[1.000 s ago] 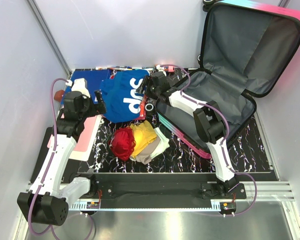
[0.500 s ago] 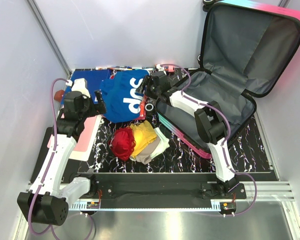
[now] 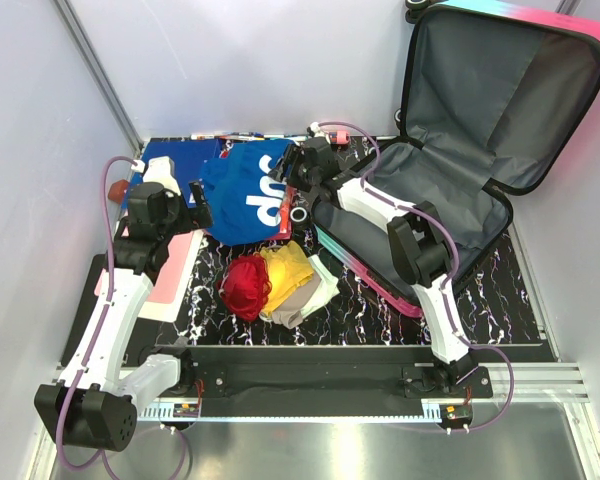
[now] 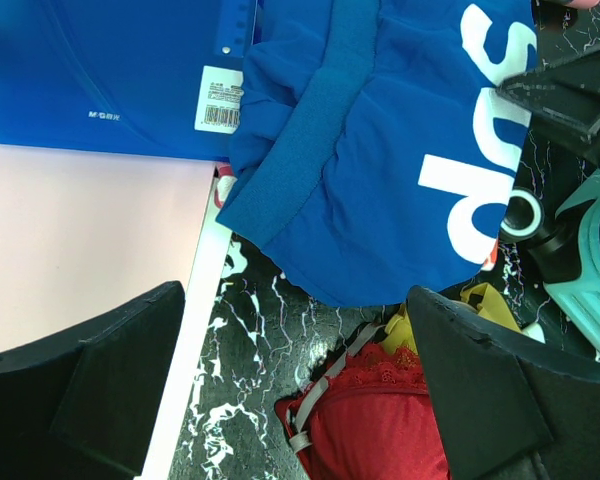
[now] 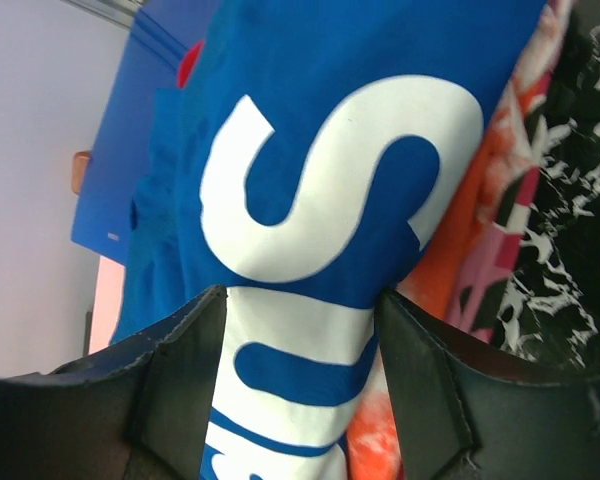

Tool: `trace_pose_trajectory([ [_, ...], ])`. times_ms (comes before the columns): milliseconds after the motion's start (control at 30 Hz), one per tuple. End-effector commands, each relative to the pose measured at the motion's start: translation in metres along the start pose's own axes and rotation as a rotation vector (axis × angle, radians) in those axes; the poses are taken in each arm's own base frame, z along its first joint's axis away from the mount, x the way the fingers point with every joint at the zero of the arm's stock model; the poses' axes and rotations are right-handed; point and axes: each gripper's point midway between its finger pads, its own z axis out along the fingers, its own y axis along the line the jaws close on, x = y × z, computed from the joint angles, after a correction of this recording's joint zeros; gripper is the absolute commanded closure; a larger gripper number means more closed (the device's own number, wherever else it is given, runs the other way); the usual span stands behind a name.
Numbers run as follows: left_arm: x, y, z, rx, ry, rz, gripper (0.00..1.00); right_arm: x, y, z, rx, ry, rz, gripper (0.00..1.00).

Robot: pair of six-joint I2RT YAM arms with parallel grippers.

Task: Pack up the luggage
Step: Pick up the clothes from the corner of the board.

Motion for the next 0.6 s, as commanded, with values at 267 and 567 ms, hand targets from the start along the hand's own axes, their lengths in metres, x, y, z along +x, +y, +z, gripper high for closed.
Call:
trace_pose_trajectory([
  [267, -0.006, -0.007, 0.001, 0.034, -0.026, 0.007, 0.01, -0.011, 0.027, 0.017, -0.083, -0.024, -0.008, 0.37],
  [567, -0.006, -0.010, 0.001, 0.043, -0.024, 0.010, 0.01, -0.005, 0.020, 0.021, -0.049, 0.007, -0.029, 0.70],
])
